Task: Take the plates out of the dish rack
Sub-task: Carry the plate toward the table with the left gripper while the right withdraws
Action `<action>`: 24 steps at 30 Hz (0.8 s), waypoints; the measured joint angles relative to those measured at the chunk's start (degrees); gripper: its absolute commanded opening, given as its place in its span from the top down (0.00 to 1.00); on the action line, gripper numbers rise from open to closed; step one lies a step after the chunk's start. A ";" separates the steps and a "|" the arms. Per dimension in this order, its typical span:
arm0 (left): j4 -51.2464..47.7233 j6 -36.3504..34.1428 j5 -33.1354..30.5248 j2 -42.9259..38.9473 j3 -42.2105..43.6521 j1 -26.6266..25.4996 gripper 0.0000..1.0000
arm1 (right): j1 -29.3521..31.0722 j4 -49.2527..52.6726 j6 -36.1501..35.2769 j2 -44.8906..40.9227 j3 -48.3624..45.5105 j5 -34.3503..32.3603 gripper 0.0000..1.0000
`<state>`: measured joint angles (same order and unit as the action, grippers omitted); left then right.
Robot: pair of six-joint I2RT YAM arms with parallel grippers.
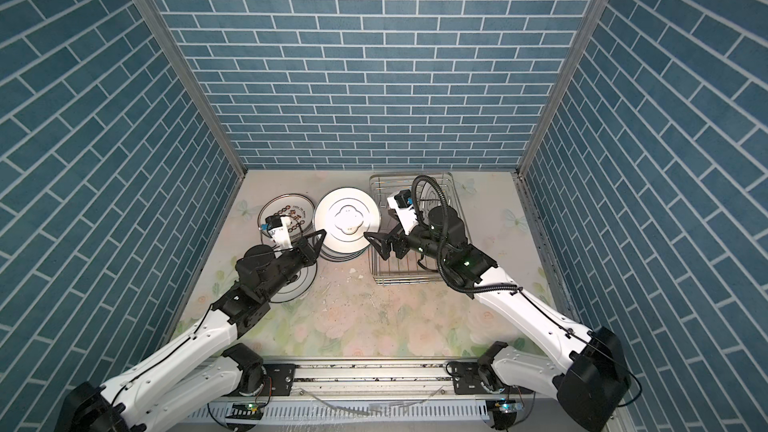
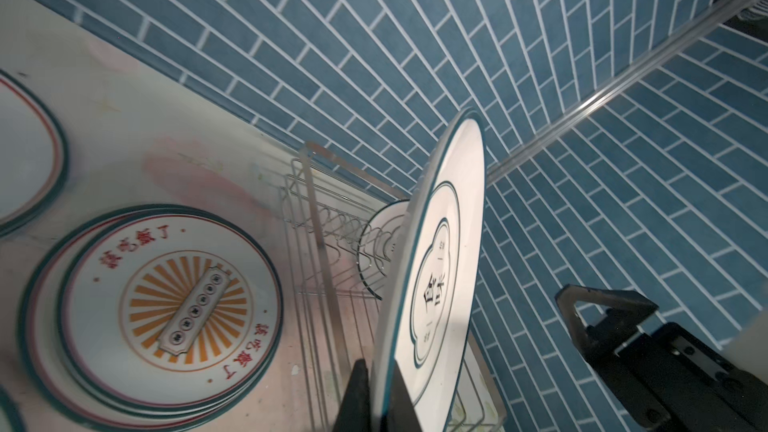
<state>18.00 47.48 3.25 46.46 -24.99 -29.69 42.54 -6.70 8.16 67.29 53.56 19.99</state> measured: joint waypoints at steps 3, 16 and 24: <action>-4.57 0.55 -3.06 -4.96 1.55 0.33 1.00 | 1.18 2.27 -2.89 4.24 4.55 -0.28 0.01; -28.06 16.09 -25.11 -32.26 10.73 0.59 1.00 | 2.34 5.18 -5.68 17.94 15.54 3.87 0.01; -42.16 28.04 -32.70 -32.28 10.67 0.63 1.00 | 5.62 6.14 -5.68 25.99 21.53 6.71 0.01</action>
<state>-24.16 75.53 -29.45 14.17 -14.33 -29.06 48.16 -0.56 2.48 93.27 75.09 26.70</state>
